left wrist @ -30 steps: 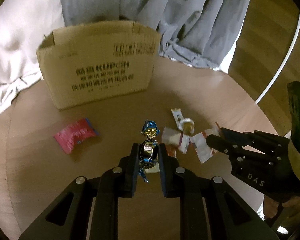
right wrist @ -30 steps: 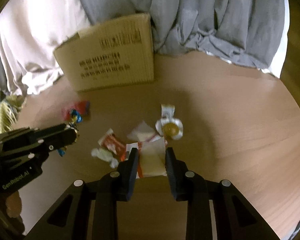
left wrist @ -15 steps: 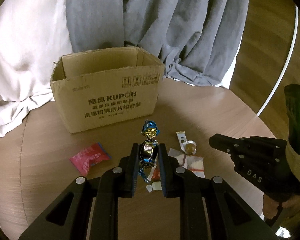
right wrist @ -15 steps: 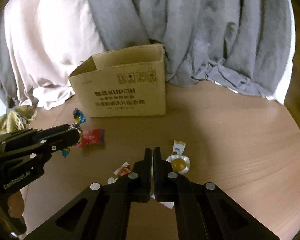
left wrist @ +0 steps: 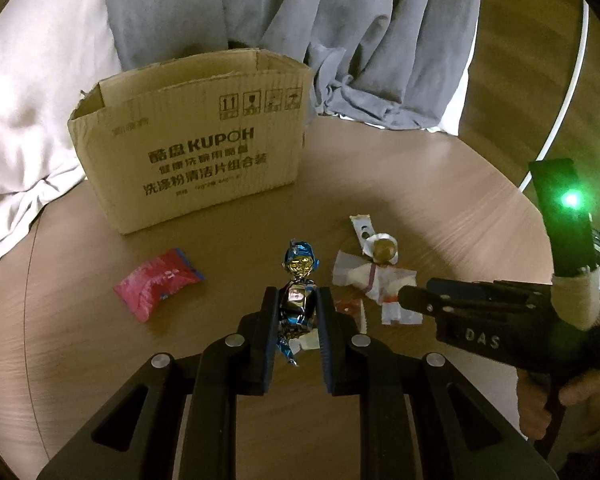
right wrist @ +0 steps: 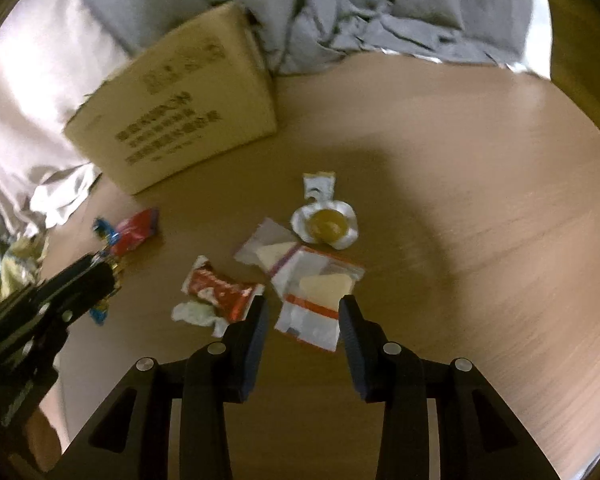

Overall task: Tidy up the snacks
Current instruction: 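Carry the blue-gold candy and triangle packet up into the cardboard box with both tools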

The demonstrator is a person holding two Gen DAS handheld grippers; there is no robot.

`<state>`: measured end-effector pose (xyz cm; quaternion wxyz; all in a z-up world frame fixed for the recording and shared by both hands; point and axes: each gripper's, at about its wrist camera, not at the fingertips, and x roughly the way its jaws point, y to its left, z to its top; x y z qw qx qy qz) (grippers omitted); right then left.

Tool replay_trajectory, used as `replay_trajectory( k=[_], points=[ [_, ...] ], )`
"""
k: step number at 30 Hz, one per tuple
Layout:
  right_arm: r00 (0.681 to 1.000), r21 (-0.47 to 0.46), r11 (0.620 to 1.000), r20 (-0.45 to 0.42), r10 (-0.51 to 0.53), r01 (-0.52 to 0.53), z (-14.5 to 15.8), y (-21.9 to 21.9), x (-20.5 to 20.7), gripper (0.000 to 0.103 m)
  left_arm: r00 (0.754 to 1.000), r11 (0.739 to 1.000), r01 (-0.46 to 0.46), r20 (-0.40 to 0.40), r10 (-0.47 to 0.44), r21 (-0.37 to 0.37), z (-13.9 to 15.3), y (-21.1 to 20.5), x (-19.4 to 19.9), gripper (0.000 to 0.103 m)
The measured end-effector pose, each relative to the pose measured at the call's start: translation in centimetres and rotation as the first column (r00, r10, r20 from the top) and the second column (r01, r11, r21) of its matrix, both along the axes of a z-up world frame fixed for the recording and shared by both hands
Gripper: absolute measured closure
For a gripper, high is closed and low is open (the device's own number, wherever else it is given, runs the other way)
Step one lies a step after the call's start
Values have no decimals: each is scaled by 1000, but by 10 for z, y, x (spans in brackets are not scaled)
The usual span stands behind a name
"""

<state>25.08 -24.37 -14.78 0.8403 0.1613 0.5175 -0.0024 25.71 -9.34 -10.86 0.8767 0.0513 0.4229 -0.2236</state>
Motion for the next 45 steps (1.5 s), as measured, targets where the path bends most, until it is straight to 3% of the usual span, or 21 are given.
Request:
replay_trajectory(
  k=[7,14,17,21,26,31,39,45],
  points=[
    [999,-27,999,-29,-35,35,-14,4,16,65,1000,1000,-16,-17,16,-8,-7,7,4,84],
    [1000,-141,990,-29,-3,-1,-14,13,20,65,999,999,-34,-32,33,-3,-14,12,6,84],
    [1000,-158,987,-27,-5,1,-14,12,20,52,999,999,-35,-39,34,-4,-16,12,7,84],
    [999,-148,989,-42,-10,3,-19,10,22,51,999,999,-32,-40,32,-1,-17,12,7,84],
    [1000,-163,987,-25,-4,0,-22,10,21,52,999,999,-33,-41,33,2,-17,12,6,84],
    [1000,-162,987,-20,-10,7,-19,8,16,68,999,1000,-29,-46,29,-4,-16,12,6,84],
    [999,-143,990,32,-11,15,2,6,5,69,999,999,-28,-35,26,-34,-5,13,4,84],
    [993,-121,993,118,22,-7,33,11,3,70,999,998,-31,3,32,-63,16,16,4,84]
  ],
)
